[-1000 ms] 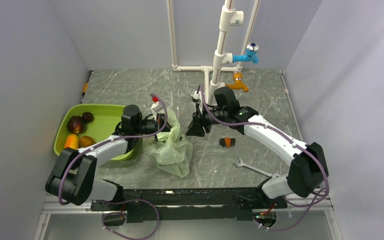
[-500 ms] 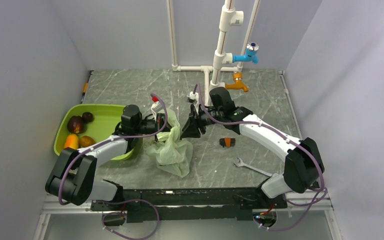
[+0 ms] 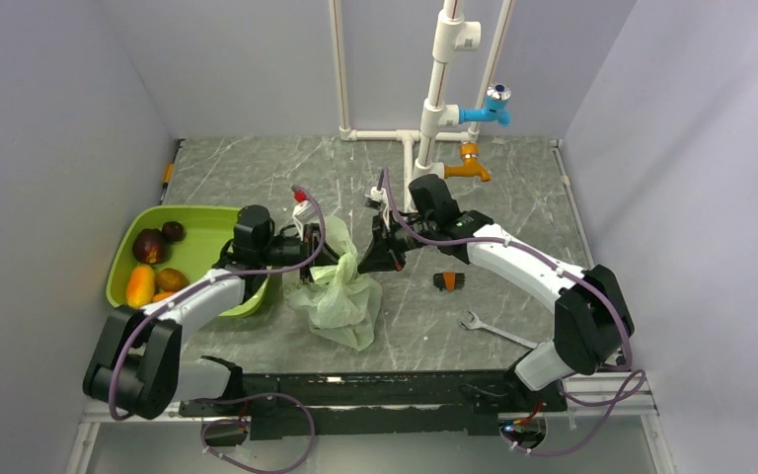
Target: Place the fake fruits into the plastic bag and tie a complex knot
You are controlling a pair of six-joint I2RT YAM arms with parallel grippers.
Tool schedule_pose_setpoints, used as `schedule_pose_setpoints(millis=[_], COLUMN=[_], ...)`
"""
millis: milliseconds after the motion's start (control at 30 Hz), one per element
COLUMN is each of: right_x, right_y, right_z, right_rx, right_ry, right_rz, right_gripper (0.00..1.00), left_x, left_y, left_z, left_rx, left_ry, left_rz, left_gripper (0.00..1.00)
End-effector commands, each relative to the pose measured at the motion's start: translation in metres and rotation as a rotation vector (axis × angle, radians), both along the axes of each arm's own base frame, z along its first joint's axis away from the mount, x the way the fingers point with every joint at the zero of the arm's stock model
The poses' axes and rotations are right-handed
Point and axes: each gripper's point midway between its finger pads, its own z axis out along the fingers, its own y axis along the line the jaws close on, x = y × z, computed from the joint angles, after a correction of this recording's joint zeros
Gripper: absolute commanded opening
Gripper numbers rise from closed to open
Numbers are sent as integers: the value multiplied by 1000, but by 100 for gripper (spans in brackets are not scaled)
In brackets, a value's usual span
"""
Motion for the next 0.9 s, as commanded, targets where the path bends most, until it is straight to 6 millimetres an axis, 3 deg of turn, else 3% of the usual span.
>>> schedule_pose_setpoints(millis=[0, 67, 233, 300, 333, 400, 533, 700, 867], right_x=[5, 7, 13, 15, 17, 17, 17, 14, 12], right_y=[2, 1, 1, 1, 1, 2, 3, 6, 5], right_z=[25, 25, 26, 29, 30, 31, 32, 34, 34], right_rx=[51, 46, 35, 33, 34, 31, 22, 12, -1], right_ry=[-84, -89, -100, -110, -115, -121, -136, -157, -203], right_rz=[-10, -27, -65, -77, -86, -92, -99, -95, -93], right_gripper=[0, 0, 0, 0, 0, 0, 0, 0, 0], left_x=[8, 13, 11, 0, -14, -34, -43, -22, -13], left_y=[23, 37, 77, 91, 94, 93, 85, 68, 54], left_z=[20, 22, 36, 40, 40, 47, 47, 58, 63], left_rx=[31, 68, 176, 235, 255, 256, 330, 365, 376], left_ry=[-120, -147, -310, -373, -373, -447, -471, -500, -475], left_rz=[42, 88, 149, 151, 123, 50, 1, 73, 76], left_gripper=[37, 53, 71, 78, 81, 96, 96, 91, 72])
